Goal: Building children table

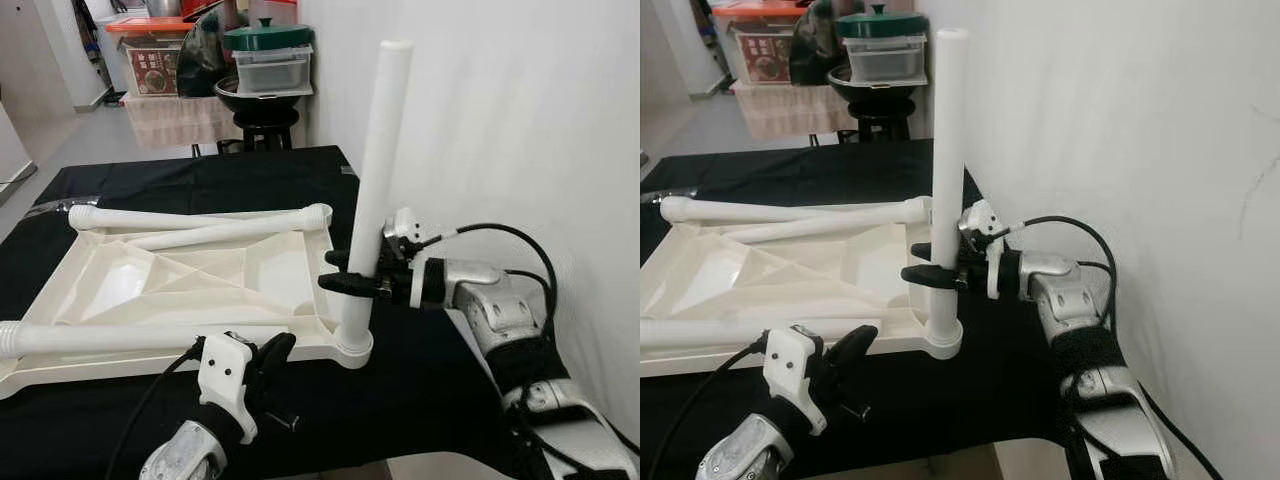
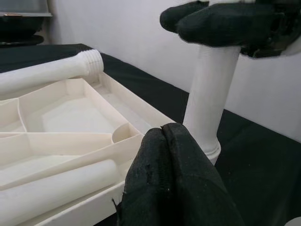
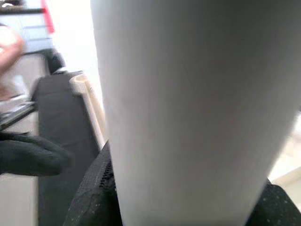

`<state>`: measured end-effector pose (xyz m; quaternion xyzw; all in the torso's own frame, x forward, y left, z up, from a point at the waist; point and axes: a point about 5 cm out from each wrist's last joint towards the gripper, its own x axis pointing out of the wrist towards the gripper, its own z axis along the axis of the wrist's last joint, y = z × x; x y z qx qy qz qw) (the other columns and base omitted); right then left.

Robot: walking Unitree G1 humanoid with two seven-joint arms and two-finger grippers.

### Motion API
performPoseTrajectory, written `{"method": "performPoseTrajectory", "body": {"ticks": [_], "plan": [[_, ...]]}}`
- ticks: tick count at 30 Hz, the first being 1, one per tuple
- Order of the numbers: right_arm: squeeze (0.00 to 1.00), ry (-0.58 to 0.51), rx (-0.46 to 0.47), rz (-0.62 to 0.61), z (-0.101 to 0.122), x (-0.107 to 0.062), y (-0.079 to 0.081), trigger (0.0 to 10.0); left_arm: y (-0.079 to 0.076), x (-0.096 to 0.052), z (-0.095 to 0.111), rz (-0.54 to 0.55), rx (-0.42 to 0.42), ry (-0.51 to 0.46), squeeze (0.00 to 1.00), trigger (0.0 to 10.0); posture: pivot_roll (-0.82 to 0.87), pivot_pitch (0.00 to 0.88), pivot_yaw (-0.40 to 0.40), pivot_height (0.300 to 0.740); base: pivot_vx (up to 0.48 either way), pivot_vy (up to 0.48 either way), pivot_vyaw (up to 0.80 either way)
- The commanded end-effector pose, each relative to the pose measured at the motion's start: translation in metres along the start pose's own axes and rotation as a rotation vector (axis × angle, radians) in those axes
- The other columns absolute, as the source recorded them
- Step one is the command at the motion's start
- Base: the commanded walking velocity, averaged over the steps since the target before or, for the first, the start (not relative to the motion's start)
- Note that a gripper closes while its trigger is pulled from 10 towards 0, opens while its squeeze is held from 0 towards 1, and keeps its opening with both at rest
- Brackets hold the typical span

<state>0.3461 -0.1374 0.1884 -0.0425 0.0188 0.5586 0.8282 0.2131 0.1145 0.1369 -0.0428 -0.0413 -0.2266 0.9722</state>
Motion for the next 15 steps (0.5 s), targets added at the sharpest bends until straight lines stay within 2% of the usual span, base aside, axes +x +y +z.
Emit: {"method": "performPoseTrajectory", "body": {"ticks": [1, 2, 3, 4, 5, 6, 7, 8, 9, 11, 12, 15], "plan": [[0.0, 0.056, 0.048, -0.072, -0.019, 0.001, 0.007, 0.0, 0.0, -0.002, -0.003, 0.003, 0.001, 0.019, 0.0, 10.0, 0.06, 0.0, -0.035, 0.74, 0.0, 0.0, 0.0], [0.0, 0.086, 0.07, -0.233, -0.03, 0.009, 0.012, 0.0, 0.001, -0.002, -0.003, 0.004, 0.003, 0.019, 0.0, 10.0, 0.05, 0.0, -0.03, 0.74, 0.0, 0.0, 0.0], [0.0, 0.054, 0.235, -0.584, -0.045, 0.021, 0.022, 0.0, 0.002, -0.003, -0.002, 0.006, 0.004, 0.018, 0.0, 10.0, 0.03, 0.0, -0.02, 0.74, 0.0, 0.0, 0.0], [0.0, 0.054, 0.235, -0.584, -0.045, 0.021, 0.022, 0.0, 0.002, -0.003, -0.002, 0.006, 0.004, 0.018, 0.0, 10.0, 0.03, 0.0, -0.02, 0.74, 0.0, 0.0, 0.0], [0.0, 0.068, 0.375, -0.836, -0.057, 0.021, 0.031, 0.0, 0.003, -0.003, -0.002, 0.007, 0.005, 0.018, 0.0, 10.0, 0.03, 0.001, -0.017, 0.74, 0.0, 0.0, 0.0], [0.0, 0.068, 0.375, -0.836, -0.057, 0.021, 0.031, 0.0, 0.003, -0.003, -0.002, 0.007, 0.005, 0.018, 0.0, 10.0, 0.03, 0.001, -0.017, 0.74, 0.0, 0.0, 0.0], [0.0, 0.138, 0.219, -0.806, -0.055, 0.032, 0.048, 0.0, 0.003, -0.003, -0.002, -0.001, 0.005, 0.019, 0.0, 10.0, 0.04, 0.0, -0.022, 0.74, 0.0, 0.0, 0.0], [0.0, 0.122, 0.164, -0.745, -0.048, 0.041, 0.055, 0.0, 0.004, -0.003, -0.002, 0.0, 0.006, 0.02, 0.0, 10.0, 0.02, 0.0, -0.003, 0.74, 0.0, 0.0, 0.0], [0.0, 0.122, 0.164, -0.745, -0.048, 0.041, 0.055, 0.0, 0.004, -0.003, -0.002, 0.0, 0.006, 0.02, 0.0, 10.0, 0.02, 0.0, -0.003, 0.74, 0.0, 0.0, 0.0], [0.0, 0.131, 0.131, -0.641, -0.047, 0.048, 0.054, 0.0, 0.004, -0.002, -0.003, -0.003, 0.006, 0.022, 0.0, 10.0, 0.04, 0.0, -0.012, 0.74, 0.0, 0.0, 0.0], [0.0, 0.138, 0.162, -0.64, -0.051, 0.048, 0.052, 0.0, 0.004, -0.001, -0.003, -0.007, 0.005, 0.023, 0.0, 10.0, 0.04, 0.0, -0.019, 0.74, 0.0, 0.0, 0.0], [0.0, 0.163, 0.167, -0.625, -0.056, 0.049, 0.051, 0.0, 0.004, -0.001, -0.002, -0.01, 0.006, 0.02, 0.0, 10.0, 0.04, 0.0, -0.019, 0.74, 0.0, 0.0, 0.0]]}}
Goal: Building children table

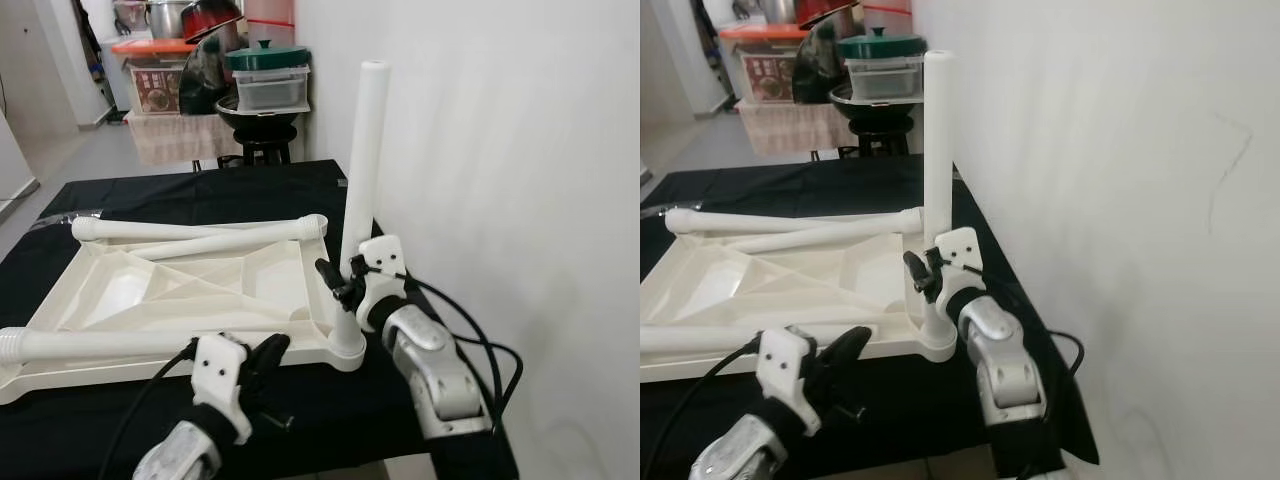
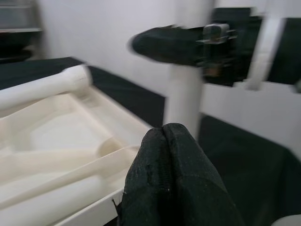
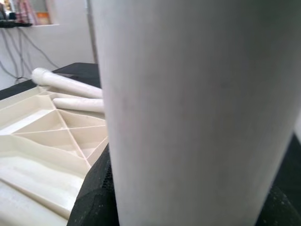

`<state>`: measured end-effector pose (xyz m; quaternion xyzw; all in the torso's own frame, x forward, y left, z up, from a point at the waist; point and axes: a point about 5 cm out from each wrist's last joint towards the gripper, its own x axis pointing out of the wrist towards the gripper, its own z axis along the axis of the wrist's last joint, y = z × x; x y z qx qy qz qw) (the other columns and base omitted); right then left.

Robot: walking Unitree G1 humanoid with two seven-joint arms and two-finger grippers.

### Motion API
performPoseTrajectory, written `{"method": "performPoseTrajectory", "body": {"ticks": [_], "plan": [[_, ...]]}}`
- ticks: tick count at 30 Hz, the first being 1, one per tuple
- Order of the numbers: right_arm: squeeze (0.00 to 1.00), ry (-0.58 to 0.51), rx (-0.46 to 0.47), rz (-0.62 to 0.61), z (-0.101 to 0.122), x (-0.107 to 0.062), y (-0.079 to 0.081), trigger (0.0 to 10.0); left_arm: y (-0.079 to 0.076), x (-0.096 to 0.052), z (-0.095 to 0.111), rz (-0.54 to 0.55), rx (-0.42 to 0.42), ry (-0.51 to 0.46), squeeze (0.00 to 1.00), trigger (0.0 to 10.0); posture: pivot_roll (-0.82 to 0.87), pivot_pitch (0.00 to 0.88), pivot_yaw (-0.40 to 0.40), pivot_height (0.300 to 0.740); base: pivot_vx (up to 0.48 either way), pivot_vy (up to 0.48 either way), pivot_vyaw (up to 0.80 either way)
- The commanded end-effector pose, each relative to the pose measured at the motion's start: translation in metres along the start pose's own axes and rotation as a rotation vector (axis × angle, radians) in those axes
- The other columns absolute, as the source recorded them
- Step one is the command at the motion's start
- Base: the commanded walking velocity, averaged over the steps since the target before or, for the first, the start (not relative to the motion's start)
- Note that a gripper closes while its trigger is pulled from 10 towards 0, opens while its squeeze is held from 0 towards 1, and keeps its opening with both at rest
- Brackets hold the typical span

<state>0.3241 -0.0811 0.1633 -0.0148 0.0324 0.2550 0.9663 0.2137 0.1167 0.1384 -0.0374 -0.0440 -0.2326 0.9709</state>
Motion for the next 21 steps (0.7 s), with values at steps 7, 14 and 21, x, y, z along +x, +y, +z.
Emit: {"method": "performPoseTrajectory", "body": {"ticks": [7, 14, 21], "plan": [[1.0, 0.115, 0.063, 0.087, -0.023, 0.0, 0.005, 10.0, 0.003, 0.001, -0.004, 0.021, 0.0, 0.016, 0.0, 10.0, 0.04, 0.0, -0.018, 0.74, 0.0, 0.0, 0.0], [0.0, 0.032, -0.015, 0.328, 0.004, 0.001, 0.0, 10.0, 0.002, 0.002, -0.004, 0.015, -0.005, 0.017, 0.0, 10.0, 0.04, 0.0, -0.02, 0.74, 0.0, 0.0, 0.0], [0.0, 0.02, -0.135, 0.579, 0.027, 0.006, -0.034, 10.0, 0.001, 0.003, -0.004, 0.02, -0.008, 0.014, 0.0, 10.0, 0.05, 0.0, -0.027, 0.74, 0.0, 0.0, 0.0]]}}
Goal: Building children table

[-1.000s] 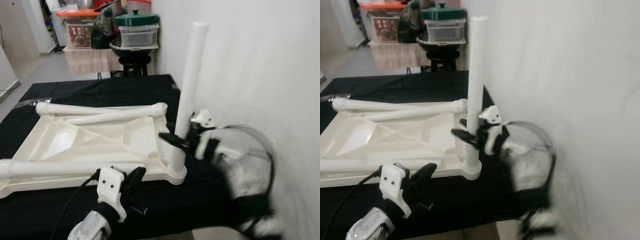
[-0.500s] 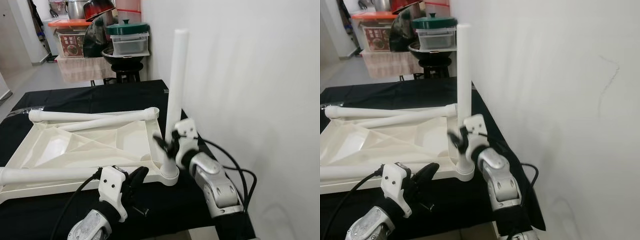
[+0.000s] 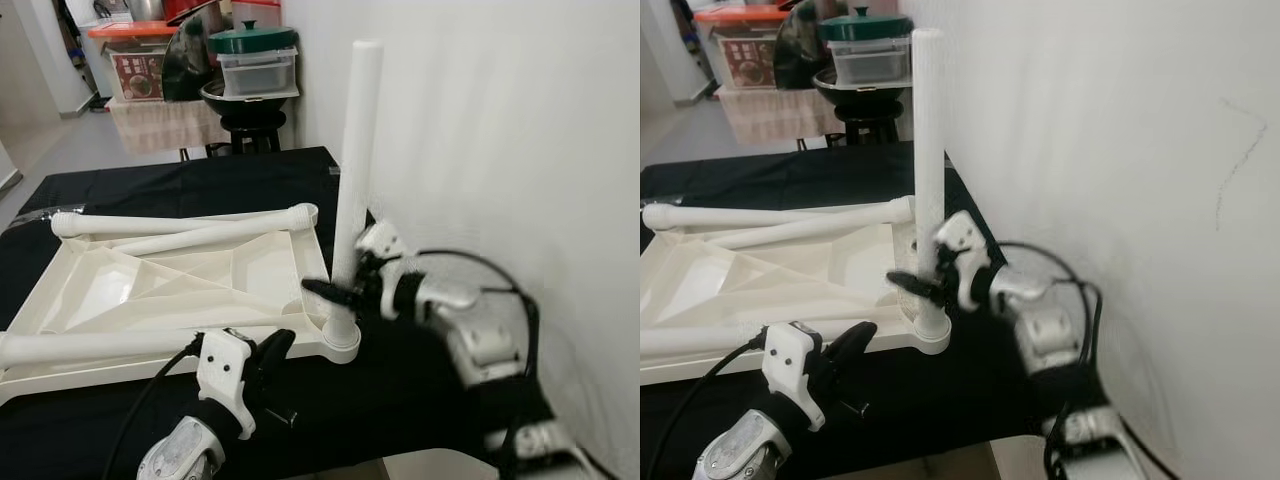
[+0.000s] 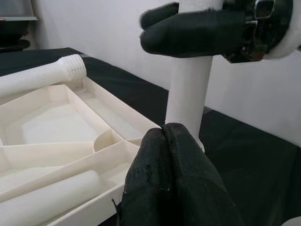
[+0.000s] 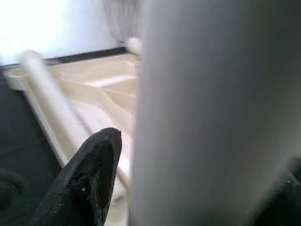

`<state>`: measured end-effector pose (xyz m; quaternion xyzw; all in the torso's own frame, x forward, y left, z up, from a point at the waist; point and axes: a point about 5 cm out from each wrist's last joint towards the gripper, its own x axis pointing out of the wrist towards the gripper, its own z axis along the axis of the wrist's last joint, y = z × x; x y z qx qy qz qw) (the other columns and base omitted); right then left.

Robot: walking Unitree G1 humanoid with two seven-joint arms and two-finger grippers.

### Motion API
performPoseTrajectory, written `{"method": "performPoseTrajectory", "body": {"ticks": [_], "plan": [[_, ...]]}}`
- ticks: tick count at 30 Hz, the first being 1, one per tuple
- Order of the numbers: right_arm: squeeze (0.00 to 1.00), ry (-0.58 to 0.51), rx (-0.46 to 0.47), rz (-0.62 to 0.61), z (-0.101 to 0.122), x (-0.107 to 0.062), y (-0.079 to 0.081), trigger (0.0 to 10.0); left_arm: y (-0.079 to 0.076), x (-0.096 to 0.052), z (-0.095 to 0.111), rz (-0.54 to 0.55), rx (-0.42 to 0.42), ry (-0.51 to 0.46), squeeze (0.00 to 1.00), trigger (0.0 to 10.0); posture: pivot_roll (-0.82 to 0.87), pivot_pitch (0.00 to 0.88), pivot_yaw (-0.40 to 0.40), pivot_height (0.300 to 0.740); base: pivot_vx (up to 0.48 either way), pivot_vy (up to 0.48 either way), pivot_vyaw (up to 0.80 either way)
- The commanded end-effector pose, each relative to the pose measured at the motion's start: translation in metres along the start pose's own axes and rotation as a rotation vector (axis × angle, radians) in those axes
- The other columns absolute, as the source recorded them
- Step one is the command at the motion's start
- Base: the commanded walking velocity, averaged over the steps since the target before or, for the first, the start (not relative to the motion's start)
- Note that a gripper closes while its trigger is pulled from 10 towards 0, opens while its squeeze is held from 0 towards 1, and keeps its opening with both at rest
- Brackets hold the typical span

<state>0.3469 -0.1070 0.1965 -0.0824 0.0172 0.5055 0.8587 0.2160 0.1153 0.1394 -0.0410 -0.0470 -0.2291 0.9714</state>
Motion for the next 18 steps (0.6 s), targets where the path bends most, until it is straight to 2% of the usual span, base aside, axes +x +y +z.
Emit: {"method": "performPoseTrajectory", "body": {"ticks": [1, 5, 6, 8, 9, 13, 18], "plan": [[0.0, 0.009, 0.03, 0.075, -0.006, 0.001, -0.003, 10.0, 0.001, 0.0, -0.005, 0.014, -0.003, 0.021, 0.0, 10.0, 0.05, 0.0, -0.027, 0.74, 0.0, 0.0, 0.0], [0.0, 0.019, 0.041, 0.152, -0.007, -0.001, -0.006, 10.0, 0.001, 0.0, -0.005, 0.016, -0.003, 0.021, 0.0, 10.0, 0.05, 0.0, -0.027, 0.74, 0.0, 0.0, 0.0], [0.0, 0.028, 0.051, 0.169, -0.008, -0.002, -0.007, 3.8, 0.001, 0.0, -0.005, 0.017, -0.003, 0.022, 0.0, 10.0, 0.05, 0.0, -0.027, 0.74, 0.0, 0.0, 0.0], [0.0, 0.035, 0.057, 0.179, -0.009, -0.002, -0.008, 3.8, 0.001, 0.0, -0.005, 0.017, -0.003, 0.022, 0.0, 10.0, 0.05, 0.0, -0.027, 0.74, 0.0, 0.0, 0.0], [0.0, 0.037, 0.058, 0.182, -0.009, -0.003, -0.01, 0.0, 0.001, 0.0, -0.005, 0.017, -0.002, 0.022, 0.0, 10.0, 0.05, 0.0, -0.028, 0.74, 0.0, 0.0, 0.0], [0.0, 0.027, 0.059, 0.169, -0.008, -0.006, -0.015, 0.0, 0.001, -0.001, -0.005, 0.017, -0.002, 0.022, 0.0, 10.0, 0.05, 0.0, -0.027, 0.74, 0.0, 0.0, 0.0], [0.0, -0.006, 0.057, 0.154, -0.011, -0.018, -0.016, 0.0, 0.001, -0.002, -0.005, 0.016, -0.004, 0.025, 0.0, 10.0, 0.04, 0.0, -0.019, 0.74, 0.0, 0.0, 0.0]]}}
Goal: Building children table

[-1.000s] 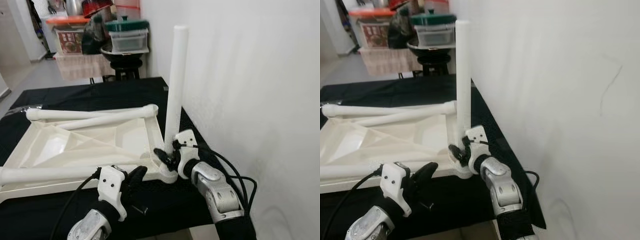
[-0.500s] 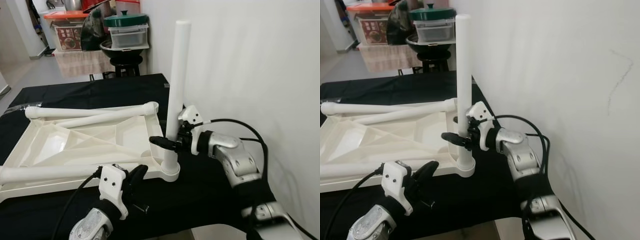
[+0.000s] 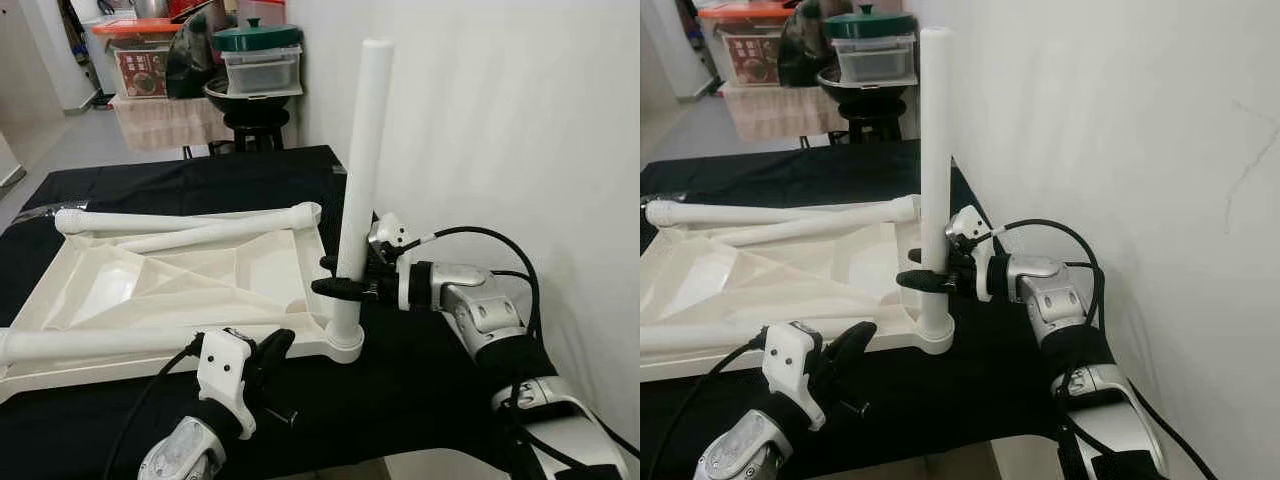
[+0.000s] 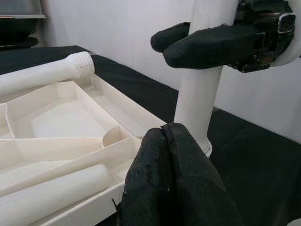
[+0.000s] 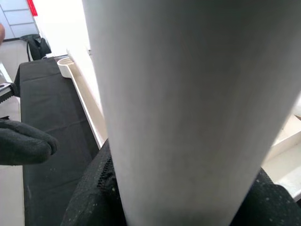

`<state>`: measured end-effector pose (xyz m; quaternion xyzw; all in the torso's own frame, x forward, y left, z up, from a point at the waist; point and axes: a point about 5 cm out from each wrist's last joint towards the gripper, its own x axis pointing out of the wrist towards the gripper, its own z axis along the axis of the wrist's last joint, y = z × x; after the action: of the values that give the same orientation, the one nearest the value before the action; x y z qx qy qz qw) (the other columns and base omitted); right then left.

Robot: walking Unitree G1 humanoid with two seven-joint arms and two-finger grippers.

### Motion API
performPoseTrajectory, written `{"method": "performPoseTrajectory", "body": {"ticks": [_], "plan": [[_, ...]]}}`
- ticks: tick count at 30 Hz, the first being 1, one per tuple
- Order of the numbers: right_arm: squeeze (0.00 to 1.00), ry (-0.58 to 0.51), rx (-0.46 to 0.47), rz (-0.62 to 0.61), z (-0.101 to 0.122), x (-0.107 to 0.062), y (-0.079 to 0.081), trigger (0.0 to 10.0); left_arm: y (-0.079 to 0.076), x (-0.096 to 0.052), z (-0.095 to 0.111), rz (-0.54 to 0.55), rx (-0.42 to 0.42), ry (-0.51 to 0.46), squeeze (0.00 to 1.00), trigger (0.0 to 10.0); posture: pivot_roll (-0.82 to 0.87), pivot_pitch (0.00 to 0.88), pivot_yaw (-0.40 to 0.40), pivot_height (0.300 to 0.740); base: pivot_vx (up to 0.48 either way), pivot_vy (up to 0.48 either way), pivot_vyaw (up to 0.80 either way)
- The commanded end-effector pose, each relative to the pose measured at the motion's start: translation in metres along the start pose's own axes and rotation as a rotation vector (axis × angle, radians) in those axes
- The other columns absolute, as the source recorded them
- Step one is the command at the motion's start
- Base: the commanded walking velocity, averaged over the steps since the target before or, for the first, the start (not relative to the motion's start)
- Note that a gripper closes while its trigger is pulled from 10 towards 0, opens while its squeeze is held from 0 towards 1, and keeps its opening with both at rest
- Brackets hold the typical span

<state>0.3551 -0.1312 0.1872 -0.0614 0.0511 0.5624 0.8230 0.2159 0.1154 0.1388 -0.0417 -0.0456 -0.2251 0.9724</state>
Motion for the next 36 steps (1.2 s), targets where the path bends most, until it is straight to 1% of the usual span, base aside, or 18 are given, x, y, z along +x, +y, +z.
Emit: {"method": "performPoseTrajectory", "body": {"ticks": [1, 4, 8, 9, 10, 11, 12, 14, 20, 21, 22, 23, 24, 26, 27, 34, 35, 36], "plan": [[0.0, -0.043, -0.009, 0.003, 0.001, -0.005, 0.002, 0.0, 0.001, -0.002, -0.005, 0.006, -0.003, 0.024, 0.0, 10.0, 0.05, 0.0, -0.021, 0.74, 0.0, 0.0, 0.0], [0.0, -0.047, -0.011, -0.005, 0.0, -0.008, 0.002, 0.0, 0.001, -0.002, -0.005, 0.004, -0.004, 0.025, 0.0, 10.0, 0.05, 0.0, -0.022, 0.74, 0.0, 0.0, 0.0], [0.0, -0.043, 0.006, -0.167, -0.007, -0.018, 0.002, 0.0, 0.001, -0.003, -0.005, 0.004, -0.003, 0.027, 0.0, 10.0, 0.05, 0.0, -0.043, 0.74, 0.0, 0.0, 0.0], [0.0, 0.006, 0.075, -0.494, -0.021, -0.013, -0.002, 0.0, 0.002, -0.004, -0.005, 0.006, -0.001, 0.028, 0.0, 10.0, 0.05, 0.0, -0.042, 0.74, 0.0, 0.0, 0.0], [0.0, 0.006, 0.075, -0.494, -0.021, -0.013, -0.002, 0.0, 0.002, -0.004, -0.005, 0.006, -0.001, 0.028, 0.0, 10.0, 0.05, 0.0, -0.042, 0.74, 0.0, 0.0, 0.0], [0.0, 0.086, 0.212, -0.776, -0.051, 0.001, 0.025, 0.0, 0.003, -0.006, -0.005, 0.01, 0.003, 0.03, 0.0, 10.0, 0.05, 0.0, -0.026, 0.74, 0.0, 0.0, 0.0], [0.0, 0.086, 0.212, -0.776, -0.051, 0.001, 0.025, 0.0, 0.003, -0.006, -0.005, 0.01, 0.003, 0.03, 0.0, 10.0, 0.05, 0.0, -0.026, 0.74, 0.0, 0.0, 0.0], [0.0, 0.126, 0.265, -0.667, -0.063, 0.028, 0.073, 0.0, 0.004, -0.006, -0.007, 0.007, 0.007, 0.036, 0.0, 10.0, 0.04, 0.0, -0.019, 0.74, 0.0, 0.0, 0.0], [0.0, 0.1, 0.227, -0.773, -0.058, 0.019, 0.04, 0.2, 0.004, -0.005, -0.008, -0.003, 0.003, 0.043, 0.0, 10.0, 0.05, 0.0, -0.027, 0.74, 0.0, 0.0, 0.0], [0.0, 0.103, 0.228, -0.779, -0.059, 0.019, 0.037, 7.8, 0.004, -0.004, -0.008, 0.0, 0.003, 0.041, 0.0, 10.0, 0.05, 0.0, -0.027, 0.74, 0.0, 0.0, 0.0], [0.0, 0.103, 0.228, -0.779, -0.059, 0.019, 0.037, 7.8, 0.004, -0.004, -0.008, 0.0, 0.003, 0.041, 0.0, 10.0, 0.05, 0.0, -0.027, 0.74, 0.0, 0.0, 0.0], [0.0, 0.095, 0.226, -0.773, -0.056, 0.02, 0.036, 10.0, 0.004, -0.004, -0.008, 0.008, 0.006, 0.038, 0.0, 10.0, 0.05, 0.0, -0.028, 0.74, 0.0, 0.0, 0.0], [0.93, 0.067, 0.229, -0.744, -0.053, 0.022, 0.035, 10.0, 0.004, -0.004, -0.008, 0.013, 0.008, 0.037, 0.0, 10.0, 0.06, 0.0, -0.028, 0.74, 0.0, 0.0, 0.0], [0.93, 0.034, 0.231, -0.707, -0.05, 0.024, 0.035, 10.0, 0.004, -0.004, -0.008, 0.016, 0.009, 0.036, 0.0, 10.0, 0.06, 0.0, -0.028, 0.74, 0.0, 0.0, 0.0], [1.0, 0.027, 0.232, -0.692, -0.047, 0.026, 0.036, 10.0, 0.003, -0.003, -0.008, 0.014, 0.008, 0.036, 0.0, 10.0, 0.05, 0.0, -0.026, 0.74, 0.0, 0.0, 0.0], [1.0, -0.036, 0.197, -0.554, -0.025, 0.031, 0.043, 10.0, 0.002, -0.002, -0.008, 0.004, -0.001, 0.036, 0.0, 10.0, 0.05, 0.0, -0.022, 0.74, 0.0, 0.0, 0.0], [0.33, -0.052, 0.152, -0.426, -0.019, 0.032, 0.043, 10.0, 0.002, -0.002, -0.008, 0.003, -0.002, 0.036, 0.0, 10.0, 0.05, 0.0, -0.018, 0.74, 0.0, 0.0, 0.0], [0.0, -0.048, 0.089, -0.293, -0.016, 0.03, 0.045, 10.0, 0.002, -0.001, -0.008, 0.002, -0.003, 0.036, 0.0, 10.0, 0.05, 0.0, -0.019, 0.74, 0.0, 0.0, 0.0]]}}
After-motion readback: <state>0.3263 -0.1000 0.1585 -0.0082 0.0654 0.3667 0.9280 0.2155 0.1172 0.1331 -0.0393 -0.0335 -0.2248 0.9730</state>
